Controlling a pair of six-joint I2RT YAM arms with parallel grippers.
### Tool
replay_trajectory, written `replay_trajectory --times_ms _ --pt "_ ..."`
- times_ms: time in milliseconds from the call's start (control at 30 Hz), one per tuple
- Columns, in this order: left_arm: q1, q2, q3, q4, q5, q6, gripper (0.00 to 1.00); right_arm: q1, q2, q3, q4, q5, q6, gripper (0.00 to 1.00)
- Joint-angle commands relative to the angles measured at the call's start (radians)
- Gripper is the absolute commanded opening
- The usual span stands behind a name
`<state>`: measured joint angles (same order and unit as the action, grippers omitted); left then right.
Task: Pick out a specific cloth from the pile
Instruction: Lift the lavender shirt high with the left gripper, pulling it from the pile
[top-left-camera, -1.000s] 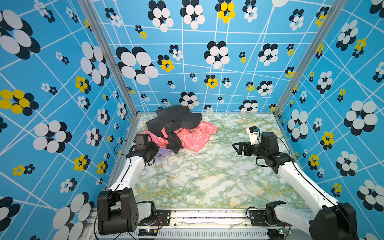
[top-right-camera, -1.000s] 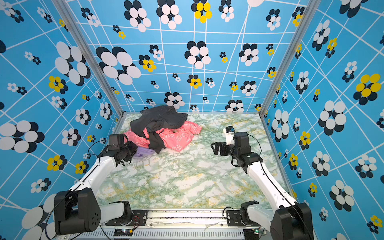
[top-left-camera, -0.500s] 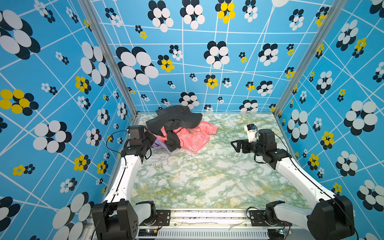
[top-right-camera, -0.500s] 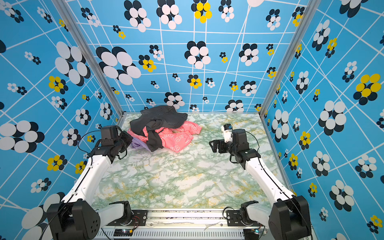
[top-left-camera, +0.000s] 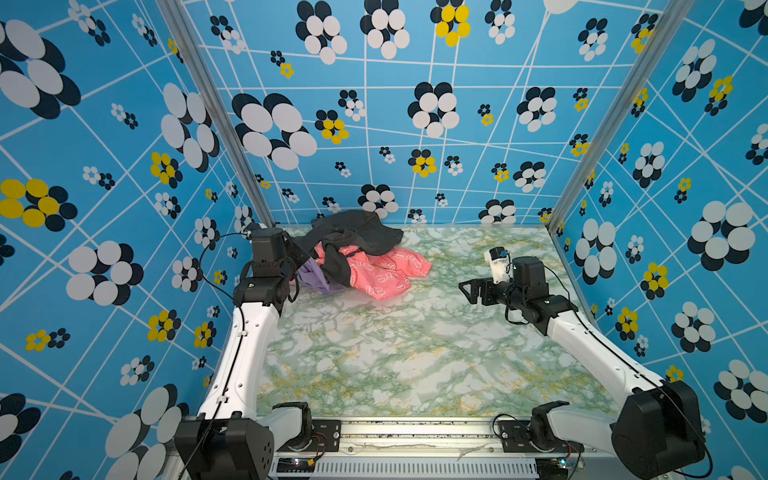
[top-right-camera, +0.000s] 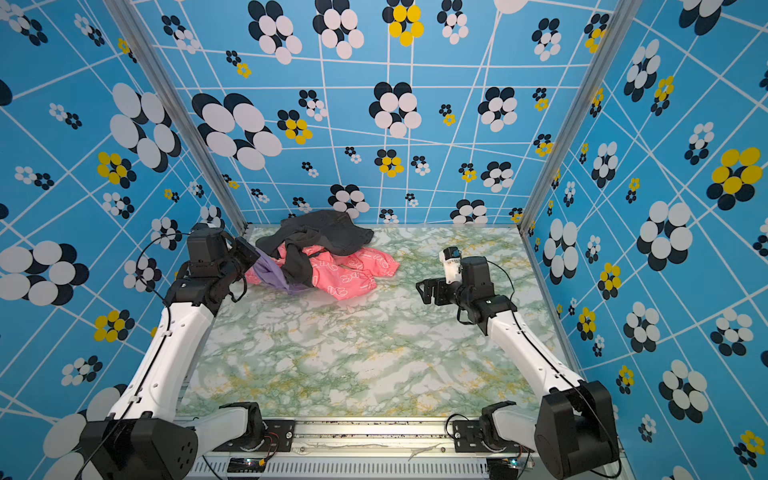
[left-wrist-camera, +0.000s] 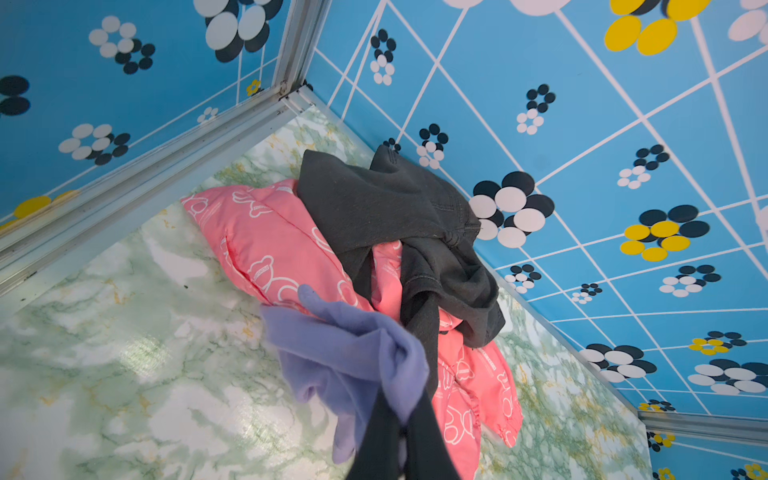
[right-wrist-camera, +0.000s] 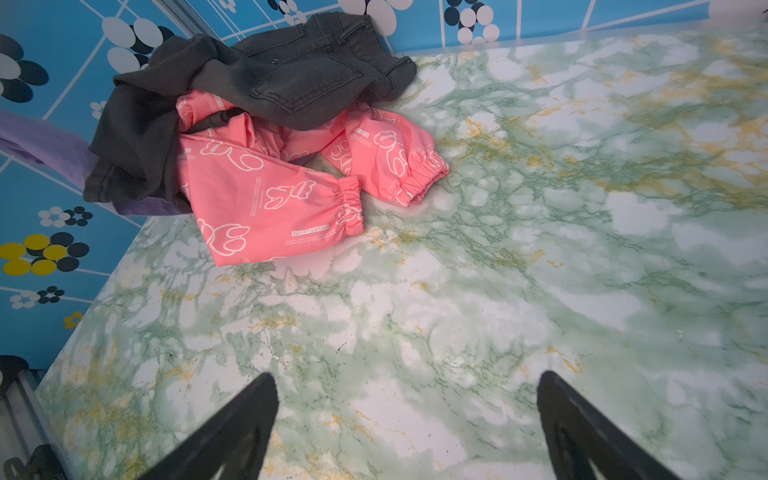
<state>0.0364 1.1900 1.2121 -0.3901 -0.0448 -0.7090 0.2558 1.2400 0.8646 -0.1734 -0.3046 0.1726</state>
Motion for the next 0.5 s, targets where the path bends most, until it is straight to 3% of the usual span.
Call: replay_trajectory --times_ms 0,467 --pt "-0.018 -0.003 0.097 0.07 -0.041 0.05 0.0 0.012 0.006 0.03 0.02 0.001 -0.003 0.99" --pt "-0.105 0.039 0.294 0.137 -0.099 0.158 0.0 0.015 0.01 0.03 0.012 0.004 -0.019 0.99"
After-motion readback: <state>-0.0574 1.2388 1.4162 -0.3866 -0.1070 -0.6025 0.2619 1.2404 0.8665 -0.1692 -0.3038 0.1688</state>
